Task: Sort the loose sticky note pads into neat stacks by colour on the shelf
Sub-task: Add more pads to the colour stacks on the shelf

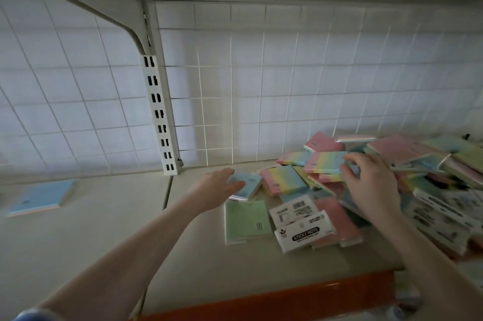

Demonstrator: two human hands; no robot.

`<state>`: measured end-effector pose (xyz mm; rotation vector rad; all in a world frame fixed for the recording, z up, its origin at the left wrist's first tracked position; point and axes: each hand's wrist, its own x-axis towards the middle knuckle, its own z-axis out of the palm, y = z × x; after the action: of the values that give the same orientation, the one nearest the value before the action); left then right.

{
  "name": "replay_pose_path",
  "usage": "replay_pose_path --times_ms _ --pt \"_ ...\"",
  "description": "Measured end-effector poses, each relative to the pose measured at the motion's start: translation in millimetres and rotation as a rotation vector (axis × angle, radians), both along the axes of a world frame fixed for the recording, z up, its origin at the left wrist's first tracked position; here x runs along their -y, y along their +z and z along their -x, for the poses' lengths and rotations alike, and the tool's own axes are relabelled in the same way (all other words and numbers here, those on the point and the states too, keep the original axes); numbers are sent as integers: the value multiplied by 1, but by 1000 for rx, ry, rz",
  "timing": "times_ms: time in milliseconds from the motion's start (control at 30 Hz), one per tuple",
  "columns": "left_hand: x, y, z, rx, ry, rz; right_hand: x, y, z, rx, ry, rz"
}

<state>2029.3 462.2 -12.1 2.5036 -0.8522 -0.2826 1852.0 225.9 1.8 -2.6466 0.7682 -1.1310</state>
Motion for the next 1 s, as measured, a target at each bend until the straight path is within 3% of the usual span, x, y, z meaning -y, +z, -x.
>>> replay_pose_path --times_ms 400,667,1000 --pt "12 2 -1 30 43 -19 18 -1 -22 -305 -224 -262" --pt "12 3 -5 -86 55 15 21 23 -26 -242 27 -687" --pt "14 10 -14 -248 93 6 22 48 -16 -448 212 -715"
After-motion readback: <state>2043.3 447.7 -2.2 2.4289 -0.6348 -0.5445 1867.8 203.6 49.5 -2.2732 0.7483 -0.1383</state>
